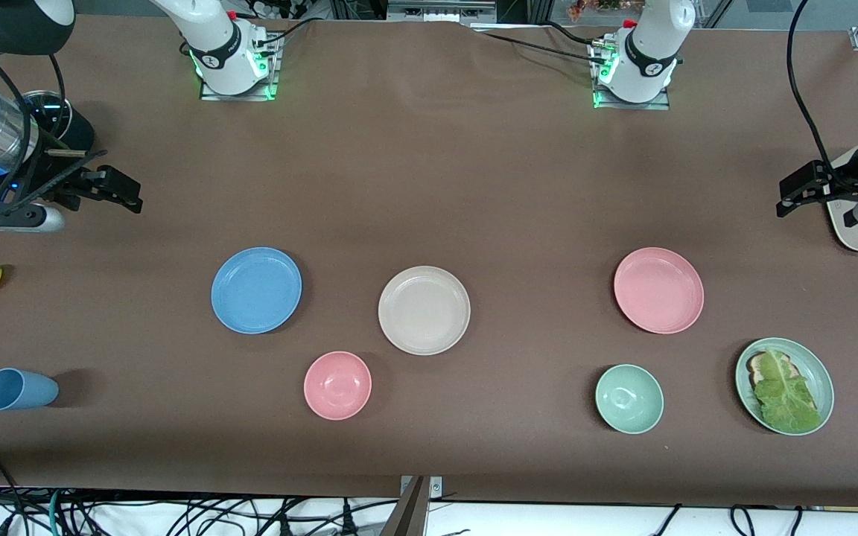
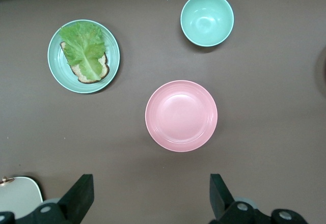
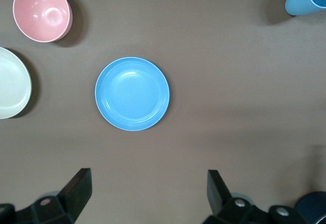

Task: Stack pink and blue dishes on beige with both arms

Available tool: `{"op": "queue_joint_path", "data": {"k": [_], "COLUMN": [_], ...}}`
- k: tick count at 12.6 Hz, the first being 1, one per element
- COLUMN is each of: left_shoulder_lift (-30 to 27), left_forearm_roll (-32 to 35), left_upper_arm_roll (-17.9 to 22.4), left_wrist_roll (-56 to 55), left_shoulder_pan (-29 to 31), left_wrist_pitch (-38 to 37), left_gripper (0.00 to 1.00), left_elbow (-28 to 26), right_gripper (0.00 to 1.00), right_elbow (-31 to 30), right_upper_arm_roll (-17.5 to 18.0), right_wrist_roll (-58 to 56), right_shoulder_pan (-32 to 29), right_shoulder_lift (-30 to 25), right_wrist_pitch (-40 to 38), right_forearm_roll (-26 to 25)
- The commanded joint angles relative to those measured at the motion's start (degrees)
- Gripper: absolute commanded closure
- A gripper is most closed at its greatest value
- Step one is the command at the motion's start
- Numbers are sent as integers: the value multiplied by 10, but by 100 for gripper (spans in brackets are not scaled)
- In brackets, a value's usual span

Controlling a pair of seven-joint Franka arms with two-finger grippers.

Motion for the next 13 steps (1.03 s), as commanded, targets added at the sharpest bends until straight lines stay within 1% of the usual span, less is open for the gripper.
{"op": "queue_joint_path", "data": {"k": [1, 13], "left_shoulder_lift": [-8, -6], "left_forearm_roll": [-3, -3], "left_upper_arm_roll": [1, 1], "left_wrist_roll": [12, 11], "left_shoulder_pan": [-2, -2], "left_wrist_pitch": [5, 5], "left_gripper": [0, 0], "left_elbow": [-8, -8], "right_gripper": [0, 0], "right_elbow": [-6, -3], "right_upper_arm_roll": [3, 2], "right_wrist_roll": [3, 3], "right_shoulder_pan": [-4, -4], "right_shoulder_lift": [-3, 0], "right_wrist_pitch": [0, 11], "right_forearm_roll": [2, 4]}}
